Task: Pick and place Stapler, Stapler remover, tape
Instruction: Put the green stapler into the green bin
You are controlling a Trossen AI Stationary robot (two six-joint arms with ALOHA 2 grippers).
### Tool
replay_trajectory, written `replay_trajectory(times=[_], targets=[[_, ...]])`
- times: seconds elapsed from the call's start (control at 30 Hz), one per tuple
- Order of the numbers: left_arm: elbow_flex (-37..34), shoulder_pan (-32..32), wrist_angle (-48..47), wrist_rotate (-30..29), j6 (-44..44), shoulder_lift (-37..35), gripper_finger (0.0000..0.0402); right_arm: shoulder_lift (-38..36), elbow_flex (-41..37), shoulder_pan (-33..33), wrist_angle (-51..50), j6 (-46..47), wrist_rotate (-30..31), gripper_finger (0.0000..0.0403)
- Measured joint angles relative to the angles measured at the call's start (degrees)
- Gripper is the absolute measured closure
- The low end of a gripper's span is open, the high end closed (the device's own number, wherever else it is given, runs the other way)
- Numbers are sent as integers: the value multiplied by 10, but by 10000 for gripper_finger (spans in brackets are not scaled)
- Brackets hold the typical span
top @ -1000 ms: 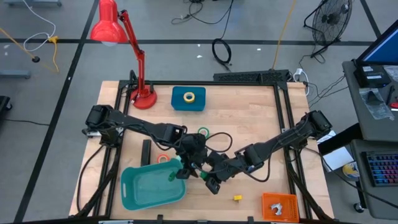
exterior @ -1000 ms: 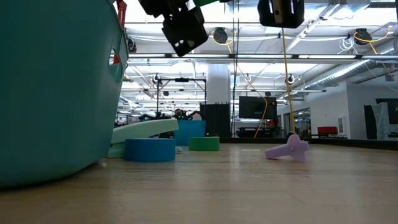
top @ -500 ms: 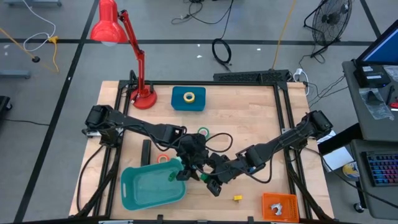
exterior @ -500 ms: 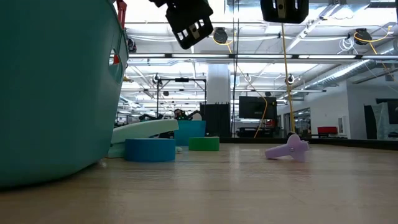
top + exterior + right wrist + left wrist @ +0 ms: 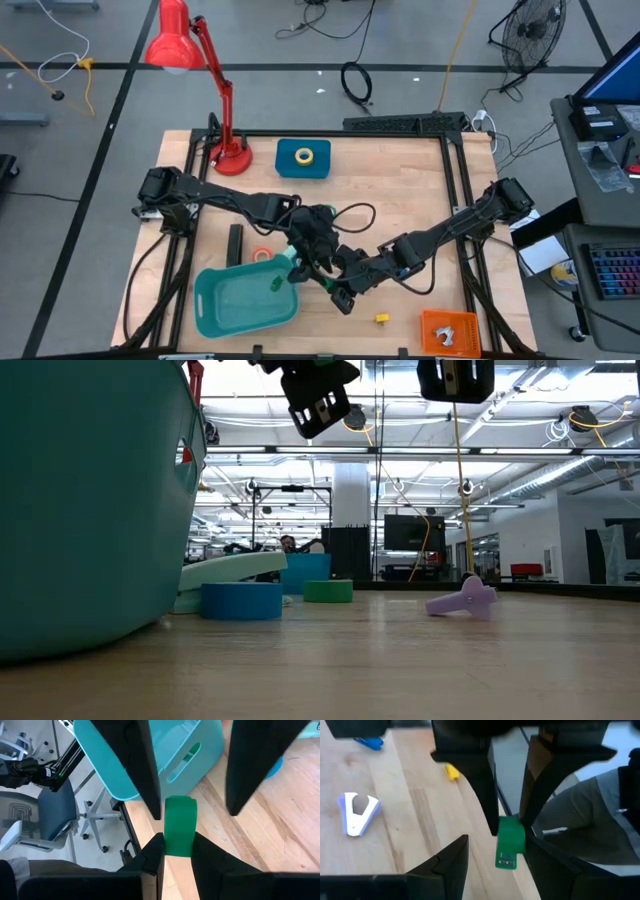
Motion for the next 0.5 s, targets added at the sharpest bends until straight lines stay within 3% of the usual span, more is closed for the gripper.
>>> replay_trajectory(times=[0.5], targets=[[0,-17,25,-12,-6,-1,206,0,0,-1,0,-6,1,341]])
